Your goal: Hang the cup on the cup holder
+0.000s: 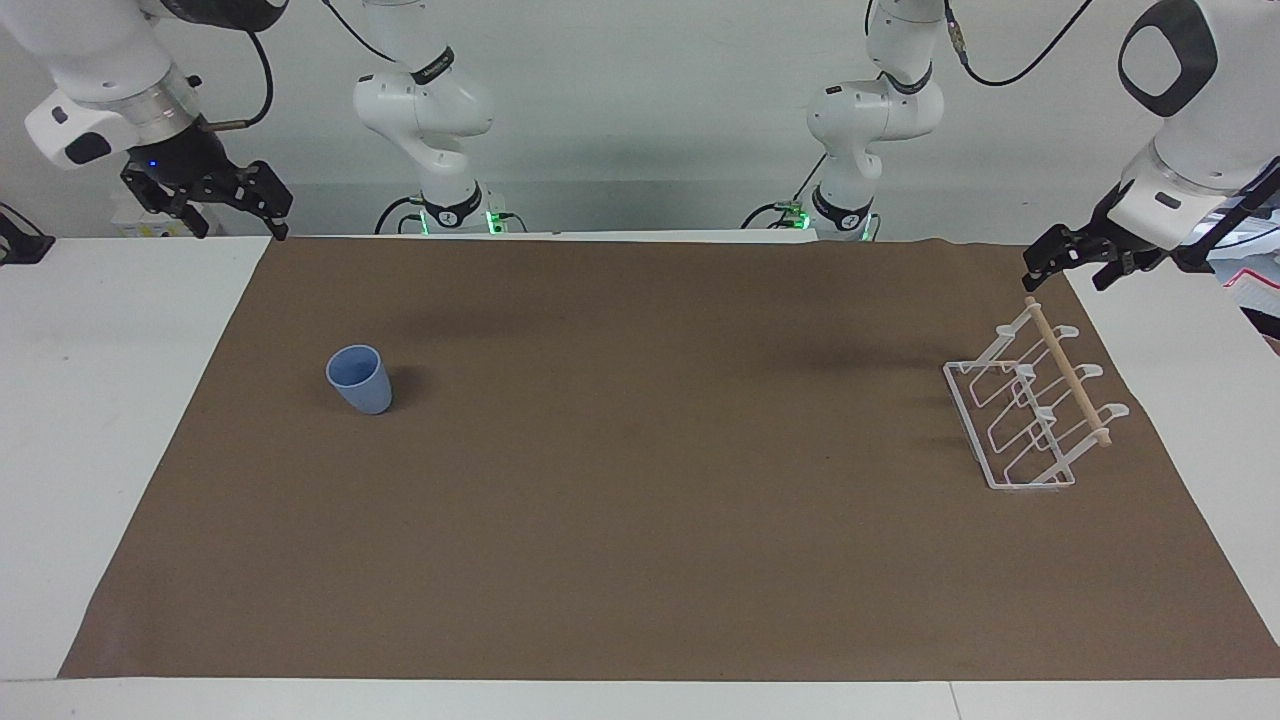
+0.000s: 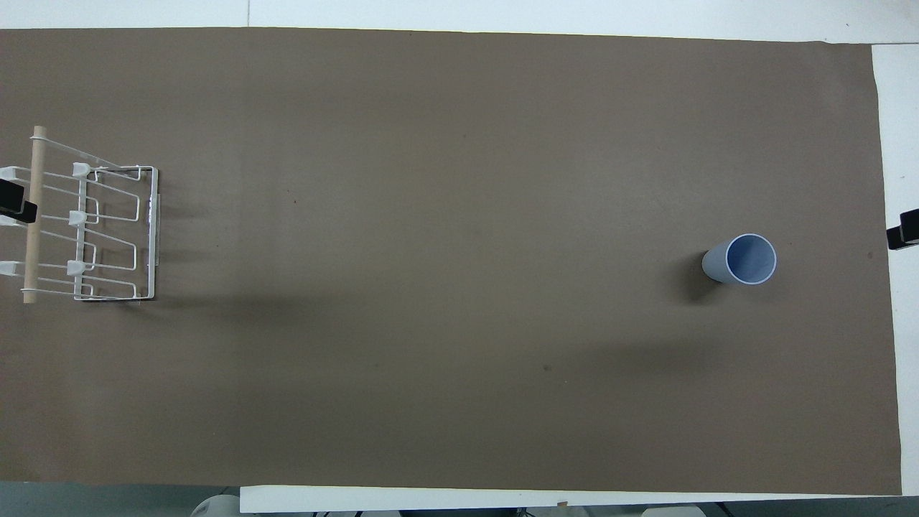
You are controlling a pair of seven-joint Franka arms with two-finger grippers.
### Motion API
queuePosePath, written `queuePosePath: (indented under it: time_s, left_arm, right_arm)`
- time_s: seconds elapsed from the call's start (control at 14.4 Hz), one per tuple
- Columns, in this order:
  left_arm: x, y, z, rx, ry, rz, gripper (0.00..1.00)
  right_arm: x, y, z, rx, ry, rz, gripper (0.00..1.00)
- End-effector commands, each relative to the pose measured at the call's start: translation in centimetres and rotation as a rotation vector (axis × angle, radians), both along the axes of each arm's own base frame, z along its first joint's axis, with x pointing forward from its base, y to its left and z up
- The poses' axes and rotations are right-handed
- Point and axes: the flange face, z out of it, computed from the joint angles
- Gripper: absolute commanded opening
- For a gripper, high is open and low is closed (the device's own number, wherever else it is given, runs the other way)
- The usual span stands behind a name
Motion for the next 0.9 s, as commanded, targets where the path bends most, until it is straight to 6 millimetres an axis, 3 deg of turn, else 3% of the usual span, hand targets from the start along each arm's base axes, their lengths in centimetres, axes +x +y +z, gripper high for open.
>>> queuePosePath:
  time_s: [0.0, 0.49, 0.69, 0.83]
  left_arm:
    - [-0.5, 0.0, 0.2, -0.009, 0.009, -0.006, 1.0]
    - [-0.7, -0.5, 0.0, -0.01, 0.018, -0.014, 1.0]
    - [-0.6, -0.4, -0.1, -0.009, 0.012, -0.009, 1.0]
    - [-0.7, -0.5, -0.2, -0.009, 0.018, -0.011, 1.0]
  right_arm:
    - [-0.5, 0.1, -0.1, -0.008, -0.012, -0.013, 1.0]
    - [-0.8, -0.4, -0.6, 0.001, -0.001, -0.002, 1.0]
    - [-0.7, -0.9, -6.1, 0.025, -0.022, -0.005, 1.0]
    - [1.0, -0.7, -10.0, 0.064, -0.058, -0.013, 1.0]
